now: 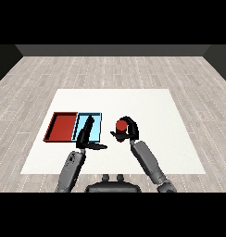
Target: Pick the red can and put it in the red box
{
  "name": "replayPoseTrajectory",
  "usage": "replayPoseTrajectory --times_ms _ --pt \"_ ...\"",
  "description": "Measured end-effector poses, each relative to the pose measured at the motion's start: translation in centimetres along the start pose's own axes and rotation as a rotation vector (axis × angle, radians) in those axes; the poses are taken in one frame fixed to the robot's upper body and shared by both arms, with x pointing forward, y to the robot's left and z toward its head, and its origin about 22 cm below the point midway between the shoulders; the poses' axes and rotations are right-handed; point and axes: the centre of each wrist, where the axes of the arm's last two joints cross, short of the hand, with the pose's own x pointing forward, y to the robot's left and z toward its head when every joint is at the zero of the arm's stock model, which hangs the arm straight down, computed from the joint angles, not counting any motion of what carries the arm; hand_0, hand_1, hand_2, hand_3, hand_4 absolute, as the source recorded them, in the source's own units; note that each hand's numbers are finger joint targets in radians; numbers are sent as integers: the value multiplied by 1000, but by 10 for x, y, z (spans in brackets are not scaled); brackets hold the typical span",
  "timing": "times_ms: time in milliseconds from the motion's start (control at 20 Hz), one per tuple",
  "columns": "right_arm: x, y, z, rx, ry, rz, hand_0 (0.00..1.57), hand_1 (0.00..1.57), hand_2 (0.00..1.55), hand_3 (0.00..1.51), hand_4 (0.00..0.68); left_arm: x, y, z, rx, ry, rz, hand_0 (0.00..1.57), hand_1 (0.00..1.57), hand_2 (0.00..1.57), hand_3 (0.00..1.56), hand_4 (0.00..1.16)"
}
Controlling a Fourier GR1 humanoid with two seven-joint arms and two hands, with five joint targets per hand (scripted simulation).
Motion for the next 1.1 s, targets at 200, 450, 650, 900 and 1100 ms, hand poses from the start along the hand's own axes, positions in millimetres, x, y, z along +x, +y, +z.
replayPoseTrajectory --times_ms 200,450,650,900,1100 --pt "3 -8 -13 3 -19 -4 1425 1425 1443 1423 662 -2 -17 -2 -18 8 11 0 0 0 0 0" --pt "5 -6 -13 29 -38 -5 1407 1407 1405 1392 639 -2 -34 -8 -50 18 29 0 0 0 0 0" --pt "11 6 -16 56 -58 -17 1377 1377 1406 1401 625 -3 -50 -10 -68 23 31 0 0 0 0 0" --pt "18 13 -13 81 -73 -33 1402 1402 1422 1405 618 -5 -59 -10 -84 32 25 0 0 0 0 0" --pt "23 24 -12 106 -73 -45 1414 1414 1428 1397 621 -8 -64 -21 -94 46 15 0 0 0 0 0"
